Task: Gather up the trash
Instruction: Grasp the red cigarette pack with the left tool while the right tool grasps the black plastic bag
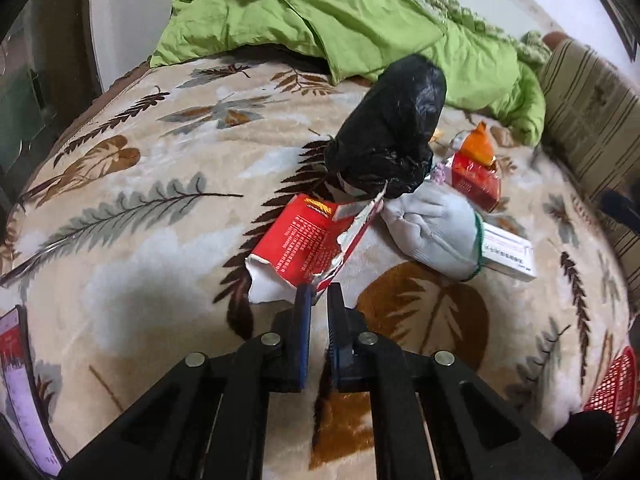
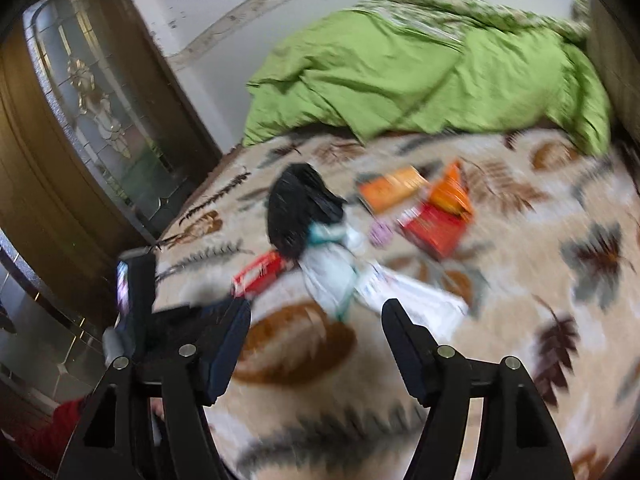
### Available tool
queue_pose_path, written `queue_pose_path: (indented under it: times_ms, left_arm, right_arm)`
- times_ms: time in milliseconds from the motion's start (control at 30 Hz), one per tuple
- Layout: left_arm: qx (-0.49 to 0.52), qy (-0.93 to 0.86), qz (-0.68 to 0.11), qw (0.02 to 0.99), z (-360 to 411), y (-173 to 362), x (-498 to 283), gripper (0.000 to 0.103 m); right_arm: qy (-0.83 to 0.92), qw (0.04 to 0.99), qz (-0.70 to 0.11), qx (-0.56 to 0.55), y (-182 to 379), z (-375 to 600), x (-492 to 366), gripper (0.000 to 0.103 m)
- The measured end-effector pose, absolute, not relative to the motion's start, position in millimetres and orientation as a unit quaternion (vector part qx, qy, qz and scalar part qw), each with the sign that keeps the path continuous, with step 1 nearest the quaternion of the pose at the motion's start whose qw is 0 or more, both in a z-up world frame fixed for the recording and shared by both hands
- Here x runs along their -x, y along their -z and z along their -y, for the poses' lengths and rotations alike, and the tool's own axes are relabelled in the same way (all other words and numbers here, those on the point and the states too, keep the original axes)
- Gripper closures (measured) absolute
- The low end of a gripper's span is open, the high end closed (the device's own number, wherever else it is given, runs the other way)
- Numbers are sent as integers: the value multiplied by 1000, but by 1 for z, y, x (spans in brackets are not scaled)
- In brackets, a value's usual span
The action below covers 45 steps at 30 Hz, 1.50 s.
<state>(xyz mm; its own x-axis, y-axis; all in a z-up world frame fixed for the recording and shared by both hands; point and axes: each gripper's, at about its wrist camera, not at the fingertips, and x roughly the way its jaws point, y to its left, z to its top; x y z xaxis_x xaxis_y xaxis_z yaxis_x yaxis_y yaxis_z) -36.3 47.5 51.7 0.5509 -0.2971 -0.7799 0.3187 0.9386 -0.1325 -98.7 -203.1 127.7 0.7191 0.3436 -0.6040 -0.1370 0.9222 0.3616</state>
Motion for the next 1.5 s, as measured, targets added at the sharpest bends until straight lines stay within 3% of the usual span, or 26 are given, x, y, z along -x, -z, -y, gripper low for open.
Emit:
queue_pose_path:
  times_ms: [133,233,533,567,633,667,800,1100,1333,1367,1433,1500]
  left_arm:
    - [0,178,-442,879,-60,-55,32,95]
    - [22,183,-451,874,-68,-53,29,95]
    - [46,198,-457,866,-76,-45,23,95]
    - [46,198,-456,866,-76,-44,23,95]
    - [46,201,-453,867,-76,-45,23,95]
    - [46,201,-451,868,-76,-45,24,95]
    - [42,203,-440,874,-74,-50,27,95]
    - [29,235,-408,882,-52,-83,57,95]
    - [-4,252,-408,878,-33,-92,82,94]
    - [-3,248,-414,876,-35,-91,82,91]
    - [9,236,-422,875,-46,-89,78,65]
    - [33,222,-424,877,-61,-88,72,51]
  right_arm:
    - [-133,922,-344,-120,-130,186,54,29]
    - [-142,926,-335,-102,-130,181,20,19]
    - [-194,921,-335,31,-100,146,-62,17]
    - [-209,914,-348,22,-94,145,-68,18]
    - [-234,895,-378,-14,-83,145,-76,55]
    - [-238,891,-385,-33,-82,146,-75,65]
    - [-217,903,-360,-84,-94,156,-49,71]
    - [-177,901,-327,-224,-122,209,44,71]
    - [-139,902,-325,-249,-120,236,118,71]
    - [-137,901,-323,-256,-120,240,127,71]
    - [-134,901,-319,-262,-120,246,141,71]
    - [-129,903,-314,-264,-121,251,154,71]
